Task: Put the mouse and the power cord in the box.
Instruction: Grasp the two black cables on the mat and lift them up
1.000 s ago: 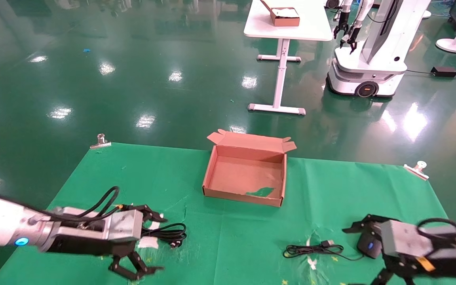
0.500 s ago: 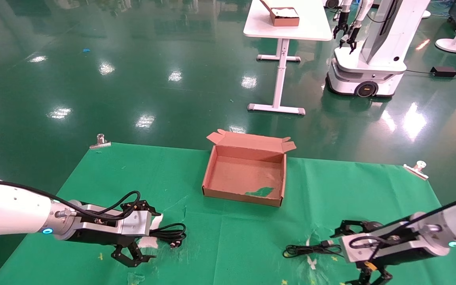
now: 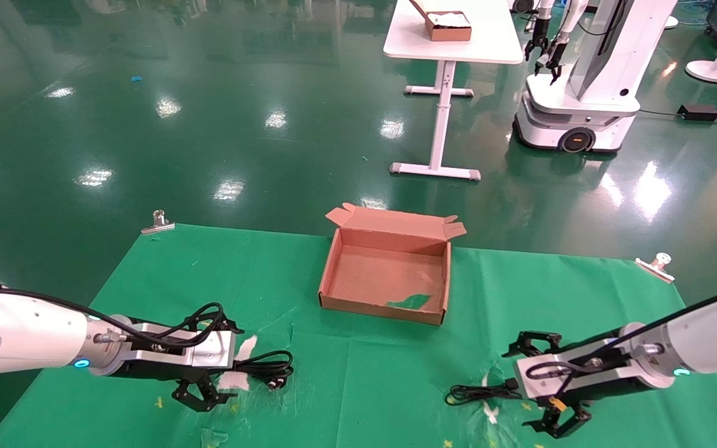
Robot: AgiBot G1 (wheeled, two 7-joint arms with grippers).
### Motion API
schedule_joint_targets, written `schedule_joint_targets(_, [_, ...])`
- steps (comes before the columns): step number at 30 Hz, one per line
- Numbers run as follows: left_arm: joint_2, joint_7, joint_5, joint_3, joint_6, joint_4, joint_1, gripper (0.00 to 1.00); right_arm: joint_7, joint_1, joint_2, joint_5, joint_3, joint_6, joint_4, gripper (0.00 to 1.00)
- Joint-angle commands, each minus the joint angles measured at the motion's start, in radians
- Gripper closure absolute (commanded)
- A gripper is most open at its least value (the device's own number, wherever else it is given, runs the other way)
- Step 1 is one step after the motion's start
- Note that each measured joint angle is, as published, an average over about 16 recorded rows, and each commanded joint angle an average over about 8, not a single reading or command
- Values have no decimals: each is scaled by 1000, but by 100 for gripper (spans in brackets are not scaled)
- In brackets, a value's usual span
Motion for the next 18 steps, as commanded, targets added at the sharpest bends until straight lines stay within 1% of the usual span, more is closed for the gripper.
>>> schedule_joint_targets(1, [4, 9, -1, -1, -15, 12, -1, 0, -13, 4, -6, 1, 1, 8, -18, 0])
schedule_joint_targets(9, [14, 46, -1, -1, -48, 33, 1, 0, -39, 4, -25, 1, 1, 43, -52, 0])
schedule_joint_targets(10, [14, 48, -2, -2, -51, 36, 1, 0, -40, 4, -27, 2, 2, 46, -55, 6])
schedule_joint_targets(12, [14, 54, -5, -4, -57, 40, 2, 1, -43, 4, -29, 3, 3, 51, -60, 31])
schedule_joint_targets(13, [13, 57, -6, -5, -59, 41, 2, 7, -45, 4, -30, 4, 4, 53, -62, 44])
schedule_joint_targets(14, [12, 59, -7, -6, -60, 43, 2, 16, -46, 4, -31, 5, 4, 54, -63, 56])
schedule_joint_targets(17, [11, 69, -7, -6, -64, 46, 1, 54, -49, 5, -34, 8, 6, 59, -69, 94])
schedule_joint_targets(18, [11, 72, -6, -5, -65, 47, 1, 66, -50, 5, -35, 9, 7, 59, -71, 100])
